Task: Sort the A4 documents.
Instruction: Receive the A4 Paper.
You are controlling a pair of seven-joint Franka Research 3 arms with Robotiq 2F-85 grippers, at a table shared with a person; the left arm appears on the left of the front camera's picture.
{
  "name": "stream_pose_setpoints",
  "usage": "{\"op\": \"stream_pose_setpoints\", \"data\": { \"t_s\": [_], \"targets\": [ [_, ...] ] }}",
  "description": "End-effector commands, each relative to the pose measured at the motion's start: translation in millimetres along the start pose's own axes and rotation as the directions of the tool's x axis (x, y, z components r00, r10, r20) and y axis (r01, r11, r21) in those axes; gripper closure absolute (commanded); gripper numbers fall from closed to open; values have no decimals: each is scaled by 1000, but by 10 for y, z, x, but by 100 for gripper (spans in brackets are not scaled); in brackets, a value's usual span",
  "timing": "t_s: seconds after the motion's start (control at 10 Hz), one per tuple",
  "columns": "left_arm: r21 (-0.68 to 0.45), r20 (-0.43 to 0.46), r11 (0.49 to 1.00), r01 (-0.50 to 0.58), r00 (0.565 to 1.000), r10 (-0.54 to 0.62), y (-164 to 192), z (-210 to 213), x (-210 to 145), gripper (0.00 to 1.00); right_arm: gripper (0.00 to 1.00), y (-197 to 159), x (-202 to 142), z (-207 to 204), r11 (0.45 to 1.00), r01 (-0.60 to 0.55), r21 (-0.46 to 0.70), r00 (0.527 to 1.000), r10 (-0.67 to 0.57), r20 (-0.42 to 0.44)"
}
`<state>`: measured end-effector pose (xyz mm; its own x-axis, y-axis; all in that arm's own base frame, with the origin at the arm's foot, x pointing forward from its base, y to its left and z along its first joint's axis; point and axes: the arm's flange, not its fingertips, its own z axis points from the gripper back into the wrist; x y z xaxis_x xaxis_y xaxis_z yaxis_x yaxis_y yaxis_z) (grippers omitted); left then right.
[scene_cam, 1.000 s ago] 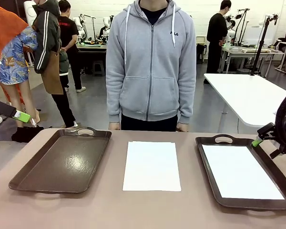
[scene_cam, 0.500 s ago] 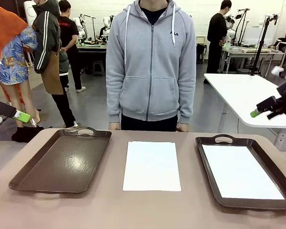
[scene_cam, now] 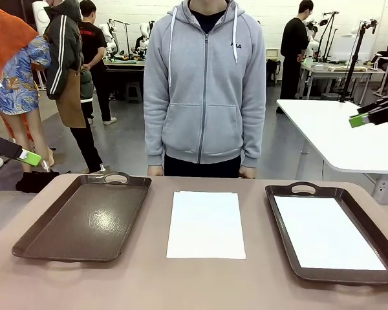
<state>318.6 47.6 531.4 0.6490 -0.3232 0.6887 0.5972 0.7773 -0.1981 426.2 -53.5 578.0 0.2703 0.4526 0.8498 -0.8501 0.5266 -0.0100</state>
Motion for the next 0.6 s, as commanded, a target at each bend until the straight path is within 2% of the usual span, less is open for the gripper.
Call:
{"op": "stream_pose_setpoints", "data": {
  "t_s": [0.0,0.3,0.5],
  "targets": [
    [-8,10,1000,9,1000,-9,18,-7,-3,0,0,101,-218,80,989,-22,145,1000,21,7],
    [-8,10,1000,9,1000,-9,18,-7,-3,0,0,270,-336,88,977,-17,211,1000,20,-14],
    [-8,10,1000,9,1000,-9,18,-7,-3,0,0,318,-384,5,967,46,252,996,-25,-87]
  ]
}}
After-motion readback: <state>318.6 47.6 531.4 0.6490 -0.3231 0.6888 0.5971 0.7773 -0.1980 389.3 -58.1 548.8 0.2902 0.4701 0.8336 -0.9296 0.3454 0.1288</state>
